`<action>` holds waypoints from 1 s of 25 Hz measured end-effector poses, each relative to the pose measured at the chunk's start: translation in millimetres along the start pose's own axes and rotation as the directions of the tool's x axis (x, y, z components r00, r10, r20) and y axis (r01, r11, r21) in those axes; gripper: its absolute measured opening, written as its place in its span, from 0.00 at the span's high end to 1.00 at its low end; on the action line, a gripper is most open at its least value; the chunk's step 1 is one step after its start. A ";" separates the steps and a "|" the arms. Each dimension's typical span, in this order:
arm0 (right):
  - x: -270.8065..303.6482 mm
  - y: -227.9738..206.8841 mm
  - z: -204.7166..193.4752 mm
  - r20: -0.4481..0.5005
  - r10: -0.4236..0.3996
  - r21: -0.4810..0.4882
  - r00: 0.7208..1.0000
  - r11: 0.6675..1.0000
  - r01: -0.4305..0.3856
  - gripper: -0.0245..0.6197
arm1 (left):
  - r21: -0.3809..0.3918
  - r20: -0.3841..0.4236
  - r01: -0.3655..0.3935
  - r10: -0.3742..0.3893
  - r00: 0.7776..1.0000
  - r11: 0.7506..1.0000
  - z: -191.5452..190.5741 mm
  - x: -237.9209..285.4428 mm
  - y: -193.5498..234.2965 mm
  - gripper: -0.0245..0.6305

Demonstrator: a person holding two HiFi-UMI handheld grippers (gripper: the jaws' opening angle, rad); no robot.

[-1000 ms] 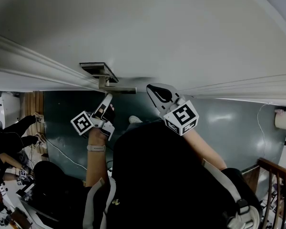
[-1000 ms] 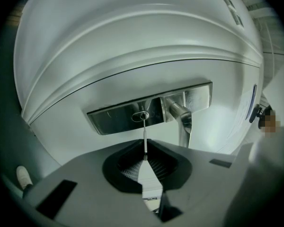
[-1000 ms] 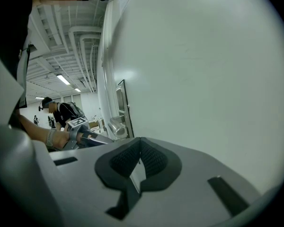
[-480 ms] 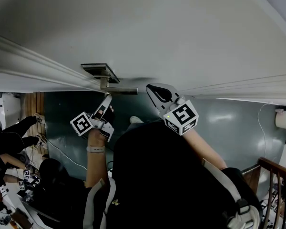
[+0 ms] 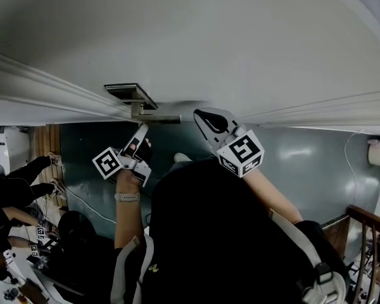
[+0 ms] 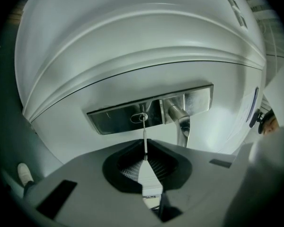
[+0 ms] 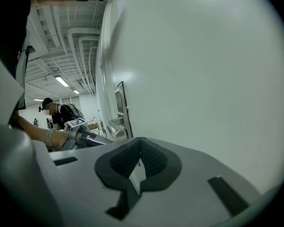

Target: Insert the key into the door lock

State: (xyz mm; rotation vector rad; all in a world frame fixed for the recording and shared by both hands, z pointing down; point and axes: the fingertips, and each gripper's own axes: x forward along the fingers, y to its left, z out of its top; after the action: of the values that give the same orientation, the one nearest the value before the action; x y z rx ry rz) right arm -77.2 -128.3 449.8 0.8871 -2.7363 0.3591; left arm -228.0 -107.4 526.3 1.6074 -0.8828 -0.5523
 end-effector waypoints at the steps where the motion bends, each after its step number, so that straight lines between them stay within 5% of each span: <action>1: -0.9 0.0 -0.2 0.000 0.000 0.002 1.000 1.000 0.000 0.94 | 0.004 -0.005 -0.006 0.006 1.000 1.000 0.3 0.9 0.4 0.92; 17: -3.1 1.0 0.1 0.001 0.003 0.013 1.000 1.000 -0.003 0.94 | -0.101 -0.010 0.005 -0.006 1.000 0.995 8.6 7.9 1.2 0.92; 25: -2.0 0.3 2.7 0.004 0.003 0.013 1.000 1.000 -0.003 0.94 | -0.078 -0.033 0.028 -0.030 0.999 0.997 21.4 25.7 0.8 0.92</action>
State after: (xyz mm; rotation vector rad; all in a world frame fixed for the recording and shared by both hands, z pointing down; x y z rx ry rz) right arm -76.2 -127.7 446.6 0.8883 -2.7417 0.3765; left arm -228.9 -140.8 525.0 1.5568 -0.8045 -0.5713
